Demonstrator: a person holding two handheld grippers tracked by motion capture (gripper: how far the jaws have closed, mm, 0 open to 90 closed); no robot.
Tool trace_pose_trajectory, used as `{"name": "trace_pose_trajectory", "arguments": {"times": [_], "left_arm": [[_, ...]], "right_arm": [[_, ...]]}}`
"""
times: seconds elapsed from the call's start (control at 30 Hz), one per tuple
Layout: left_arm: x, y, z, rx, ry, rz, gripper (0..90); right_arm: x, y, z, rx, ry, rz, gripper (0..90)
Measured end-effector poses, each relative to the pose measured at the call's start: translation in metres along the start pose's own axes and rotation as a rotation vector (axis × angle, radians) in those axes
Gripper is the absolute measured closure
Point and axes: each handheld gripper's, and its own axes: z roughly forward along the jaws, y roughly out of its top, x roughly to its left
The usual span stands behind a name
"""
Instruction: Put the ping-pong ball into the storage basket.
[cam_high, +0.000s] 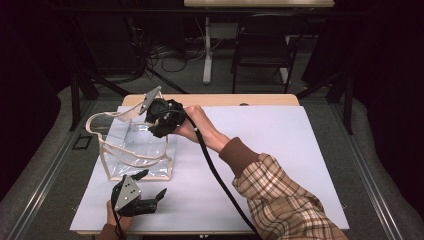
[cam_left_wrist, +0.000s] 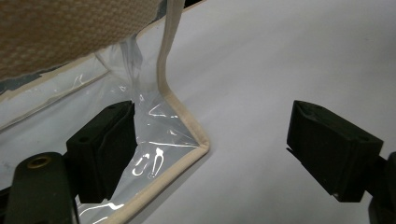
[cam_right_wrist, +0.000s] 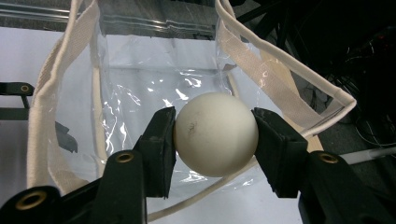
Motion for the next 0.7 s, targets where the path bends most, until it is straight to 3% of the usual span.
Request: {"name": "trace_pose_trajectory", "arguments": {"times": [0.33, 0.7], "left_arm": [[0.000, 0.000, 0.000, -0.004, -0.001, -0.002, 16.1], [0.000, 0.000, 0.000, -0.006, -0.001, -0.006, 16.1]], "right_arm": [[0.001, 0.002, 0.010, 0.048, 0.027, -0.016, 50.9], [0.002, 0.005, 0.015, 0.062, 0.036, -0.019, 50.9]]}}
